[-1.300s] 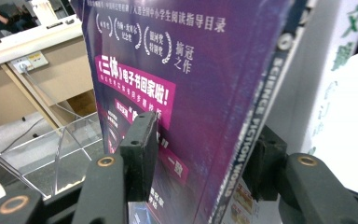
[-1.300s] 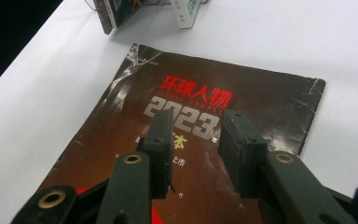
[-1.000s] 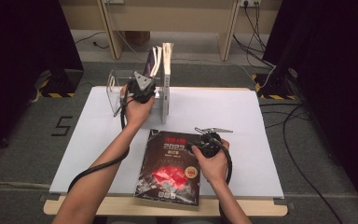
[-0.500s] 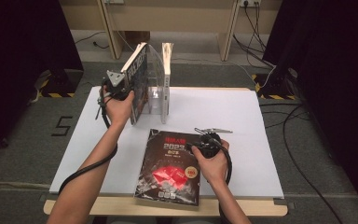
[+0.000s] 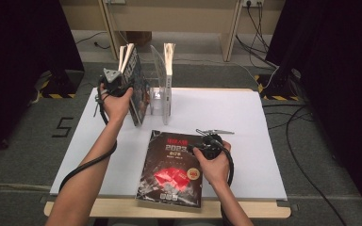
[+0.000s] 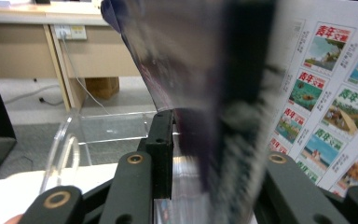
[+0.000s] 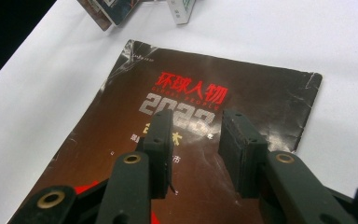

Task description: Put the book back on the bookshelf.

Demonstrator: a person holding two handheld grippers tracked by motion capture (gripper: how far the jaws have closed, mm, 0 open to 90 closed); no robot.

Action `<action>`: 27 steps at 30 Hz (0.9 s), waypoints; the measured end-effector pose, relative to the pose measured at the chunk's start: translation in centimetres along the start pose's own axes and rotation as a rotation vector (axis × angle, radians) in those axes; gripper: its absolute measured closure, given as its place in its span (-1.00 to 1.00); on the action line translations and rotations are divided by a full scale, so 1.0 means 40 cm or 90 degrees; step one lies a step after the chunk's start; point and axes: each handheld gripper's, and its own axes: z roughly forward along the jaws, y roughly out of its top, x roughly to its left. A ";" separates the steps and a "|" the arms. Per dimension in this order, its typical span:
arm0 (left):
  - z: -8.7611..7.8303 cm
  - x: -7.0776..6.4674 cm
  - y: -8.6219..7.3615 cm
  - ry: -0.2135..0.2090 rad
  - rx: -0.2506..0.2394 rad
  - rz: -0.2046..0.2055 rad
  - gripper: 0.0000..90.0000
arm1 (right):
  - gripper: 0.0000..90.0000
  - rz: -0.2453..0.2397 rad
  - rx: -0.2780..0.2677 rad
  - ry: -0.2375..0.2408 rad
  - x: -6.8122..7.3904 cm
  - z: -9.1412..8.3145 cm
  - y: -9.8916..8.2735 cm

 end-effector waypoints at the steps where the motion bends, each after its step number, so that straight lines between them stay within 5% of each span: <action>1: 0.001 -0.003 0.002 0.004 0.004 -0.005 0.54 | 0.44 -0.001 0.000 -0.001 -0.001 -0.001 0.000; 5: 0.005 -0.008 0.009 0.010 0.027 -0.031 0.60 | 0.44 0.001 0.000 0.000 -0.008 -0.005 0.002; 9: 0.014 -0.016 0.027 0.031 0.073 -0.043 0.63 | 0.44 0.004 -0.001 0.002 -0.012 -0.006 0.004; 10: 0.021 -0.018 0.041 0.038 0.111 -0.057 0.64 | 0.44 0.008 0.001 0.003 -0.012 -0.008 0.004; 13: 0.029 -0.021 0.055 0.030 0.135 -0.058 0.67 | 0.44 0.007 0.001 0.003 -0.012 -0.008 0.003; 17: 0.035 -0.015 0.050 0.008 0.114 -0.075 0.69 | 0.44 0.010 0.003 0.004 -0.013 -0.009 0.004; 18: 0.036 -0.015 0.044 0.000 0.087 -0.079 0.70 | 0.44 0.007 -0.001 0.002 -0.015 -0.012 0.006; 25: 0.036 -0.022 0.041 0.005 0.020 -0.089 0.70 | 0.45 0.007 -0.005 -0.002 -0.029 -0.017 0.009; 27: 0.034 -0.037 0.043 0.024 -0.006 -0.053 0.70 | 0.45 0.013 -0.004 -0.004 -0.033 -0.020 0.005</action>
